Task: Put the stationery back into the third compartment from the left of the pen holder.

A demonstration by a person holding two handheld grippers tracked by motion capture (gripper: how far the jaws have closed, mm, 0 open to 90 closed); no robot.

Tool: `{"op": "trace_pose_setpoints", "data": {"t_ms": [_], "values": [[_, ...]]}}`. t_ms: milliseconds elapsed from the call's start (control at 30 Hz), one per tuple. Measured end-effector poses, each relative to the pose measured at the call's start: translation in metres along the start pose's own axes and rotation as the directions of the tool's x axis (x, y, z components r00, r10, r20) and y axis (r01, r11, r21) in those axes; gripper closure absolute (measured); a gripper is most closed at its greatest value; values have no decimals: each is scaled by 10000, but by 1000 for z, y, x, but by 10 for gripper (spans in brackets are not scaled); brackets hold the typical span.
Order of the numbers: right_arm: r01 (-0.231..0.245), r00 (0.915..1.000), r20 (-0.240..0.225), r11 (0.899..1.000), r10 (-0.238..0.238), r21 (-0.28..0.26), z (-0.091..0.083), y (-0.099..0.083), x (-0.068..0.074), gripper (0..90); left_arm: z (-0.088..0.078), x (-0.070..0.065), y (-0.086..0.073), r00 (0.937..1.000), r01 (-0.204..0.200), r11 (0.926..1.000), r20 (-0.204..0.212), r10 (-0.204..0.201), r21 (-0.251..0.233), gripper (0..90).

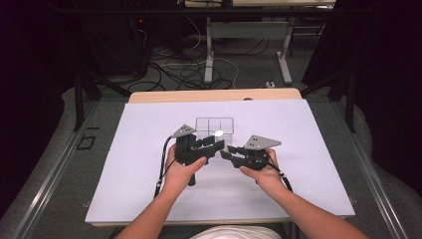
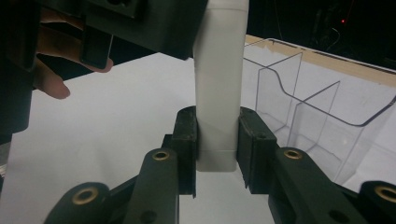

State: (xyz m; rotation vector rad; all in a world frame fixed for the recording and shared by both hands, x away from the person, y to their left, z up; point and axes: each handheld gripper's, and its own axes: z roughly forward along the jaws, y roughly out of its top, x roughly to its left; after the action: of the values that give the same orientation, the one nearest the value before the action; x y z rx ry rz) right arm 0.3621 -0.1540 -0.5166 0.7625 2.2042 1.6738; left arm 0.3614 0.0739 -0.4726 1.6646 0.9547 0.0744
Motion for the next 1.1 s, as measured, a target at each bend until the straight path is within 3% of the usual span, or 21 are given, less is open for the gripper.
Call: {"op": "trace_pose_setpoints", "data": {"t_ms": [300, 767, 1100], "values": [[16, 9998, -198, 10000, -15, 22, 3, 0, 4, 707, 9, -2, -1, 9994, 301, 9995, 170, -301, -21, 561], [-18, 9996, -294, 10000, 19, 48, 4, 0, 5, 707, 11, -1, 0, 9985, 553, 9985, -16, -553, -52, 643], [-140, 9992, -364, 9998, 145, 129, 4, -1, 5, 706, 11, -2, -1, 9986, 480, 9988, -216, -481, -37, 658]]}}
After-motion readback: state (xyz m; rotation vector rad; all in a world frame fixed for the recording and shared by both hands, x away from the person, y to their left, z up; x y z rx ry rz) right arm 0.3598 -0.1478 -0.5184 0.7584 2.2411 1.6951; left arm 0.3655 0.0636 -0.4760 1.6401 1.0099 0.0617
